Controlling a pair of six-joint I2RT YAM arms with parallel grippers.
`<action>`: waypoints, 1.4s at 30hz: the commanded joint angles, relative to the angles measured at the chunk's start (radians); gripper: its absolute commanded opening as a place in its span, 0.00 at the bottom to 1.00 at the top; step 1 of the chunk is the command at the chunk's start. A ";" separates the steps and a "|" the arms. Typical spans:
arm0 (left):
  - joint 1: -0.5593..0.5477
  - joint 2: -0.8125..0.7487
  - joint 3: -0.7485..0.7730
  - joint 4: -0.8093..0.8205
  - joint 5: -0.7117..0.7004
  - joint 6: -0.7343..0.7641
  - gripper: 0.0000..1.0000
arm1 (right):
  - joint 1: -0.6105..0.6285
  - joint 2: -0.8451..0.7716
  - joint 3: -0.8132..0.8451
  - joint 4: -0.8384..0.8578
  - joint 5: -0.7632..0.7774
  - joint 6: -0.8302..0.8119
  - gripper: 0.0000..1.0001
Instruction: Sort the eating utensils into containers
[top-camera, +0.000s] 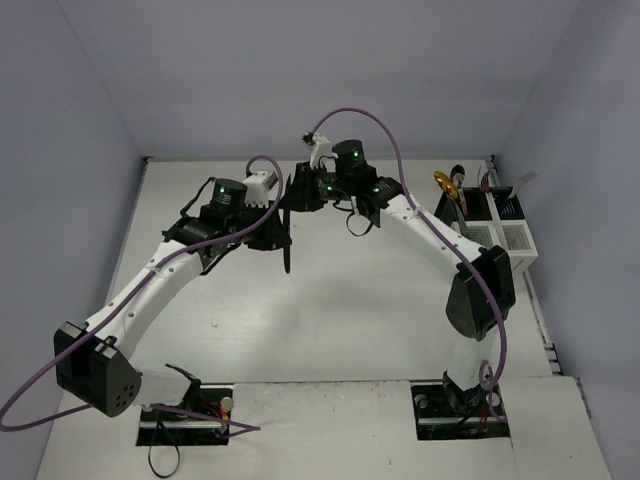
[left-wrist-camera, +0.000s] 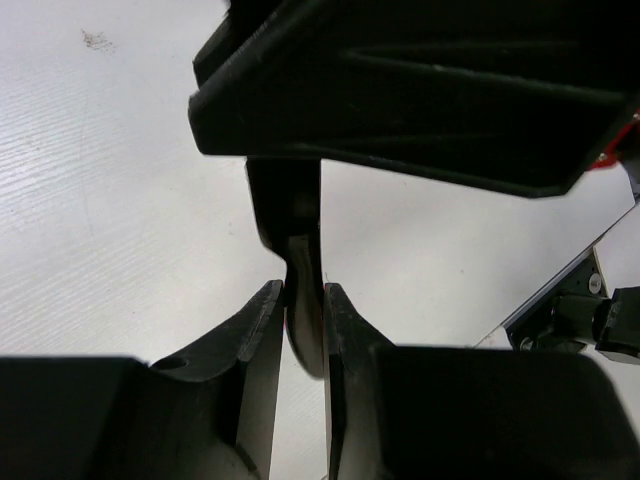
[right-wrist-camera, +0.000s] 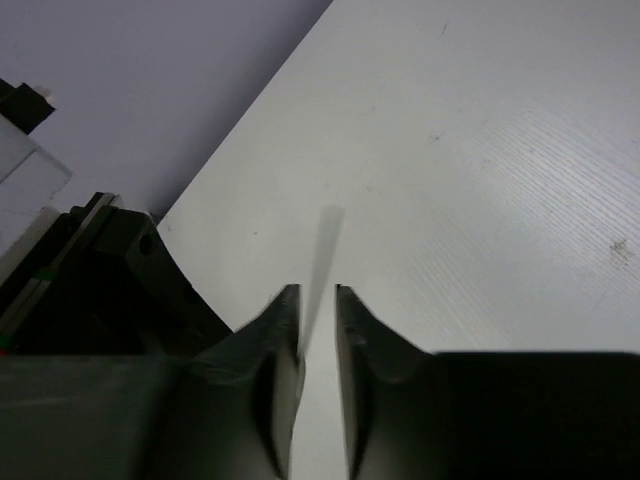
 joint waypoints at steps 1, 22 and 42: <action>-0.005 -0.038 0.053 0.079 -0.016 -0.006 0.01 | 0.004 -0.021 0.030 0.084 -0.019 -0.005 0.04; 0.183 -0.011 0.119 -0.220 -0.234 0.042 0.87 | -0.484 -0.385 0.070 -0.200 0.053 -0.496 0.00; 0.207 0.115 0.149 -0.162 -0.293 0.102 0.88 | -0.746 -0.594 -0.248 -0.395 0.136 -1.190 0.00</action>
